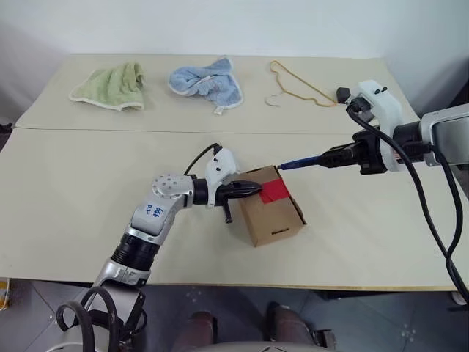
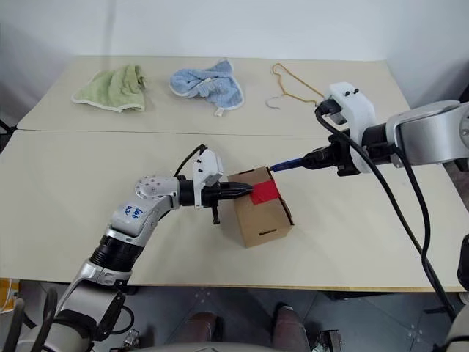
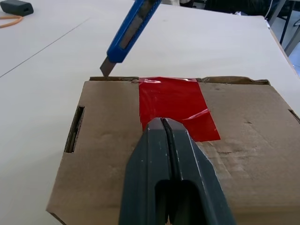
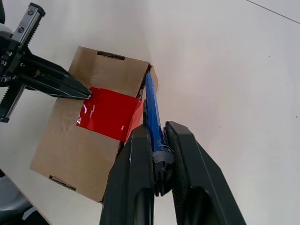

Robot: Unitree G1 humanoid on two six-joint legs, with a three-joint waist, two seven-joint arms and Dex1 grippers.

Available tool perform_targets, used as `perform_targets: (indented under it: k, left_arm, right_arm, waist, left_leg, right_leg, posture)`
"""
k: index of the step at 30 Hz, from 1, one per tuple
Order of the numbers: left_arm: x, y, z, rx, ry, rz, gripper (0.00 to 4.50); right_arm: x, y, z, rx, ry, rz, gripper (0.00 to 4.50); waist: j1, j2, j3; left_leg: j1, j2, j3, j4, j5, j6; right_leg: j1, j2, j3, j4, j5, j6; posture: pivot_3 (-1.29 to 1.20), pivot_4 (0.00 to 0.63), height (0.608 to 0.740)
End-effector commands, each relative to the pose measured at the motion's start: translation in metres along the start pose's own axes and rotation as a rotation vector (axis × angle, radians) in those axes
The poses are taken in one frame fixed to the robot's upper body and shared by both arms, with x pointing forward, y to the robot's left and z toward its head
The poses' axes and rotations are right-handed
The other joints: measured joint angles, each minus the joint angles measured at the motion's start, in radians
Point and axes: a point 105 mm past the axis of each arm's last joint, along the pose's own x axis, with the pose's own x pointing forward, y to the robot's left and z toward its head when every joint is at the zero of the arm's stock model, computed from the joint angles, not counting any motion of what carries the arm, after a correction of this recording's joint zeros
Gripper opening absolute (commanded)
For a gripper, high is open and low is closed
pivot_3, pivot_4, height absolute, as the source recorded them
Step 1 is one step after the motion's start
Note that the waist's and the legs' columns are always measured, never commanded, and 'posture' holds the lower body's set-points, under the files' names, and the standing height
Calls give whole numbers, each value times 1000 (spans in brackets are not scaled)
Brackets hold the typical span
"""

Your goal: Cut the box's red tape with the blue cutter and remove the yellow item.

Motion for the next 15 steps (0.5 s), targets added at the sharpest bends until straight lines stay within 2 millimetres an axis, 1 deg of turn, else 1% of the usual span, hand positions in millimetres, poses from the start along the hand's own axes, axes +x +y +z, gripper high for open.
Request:
perform_targets:
  k: [1,12,15]
  left_arm:
    - [4,-7,-17,-30,80,-16,0]
    - [7,-9,-20,-48,92,-18,0]
    - [6,-10,-20,-54,90,-19,0]
  right_arm:
    - [-8,0,3,-18,-21,-10,135]
    - [-4,6,1,-26,-26,31,135]
    - [-5,4,5,-27,-45,18,135]
  waist:
    - [0,0,0]
    - [-1,0,0]
    - [-2,0,0]
  left_leg:
    - [0,0,0,0,0,0]
    - [1,0,0,1,0,0]
    - [1,0,0,1,0,0]
  right_leg:
    - [0,0,0,1,0,0]
    - [0,0,1,2,0,0]
    - [0,0,1,2,0,0]
  posture:
    - [0,150,740]
    - [0,150,740]
    - [0,150,740]
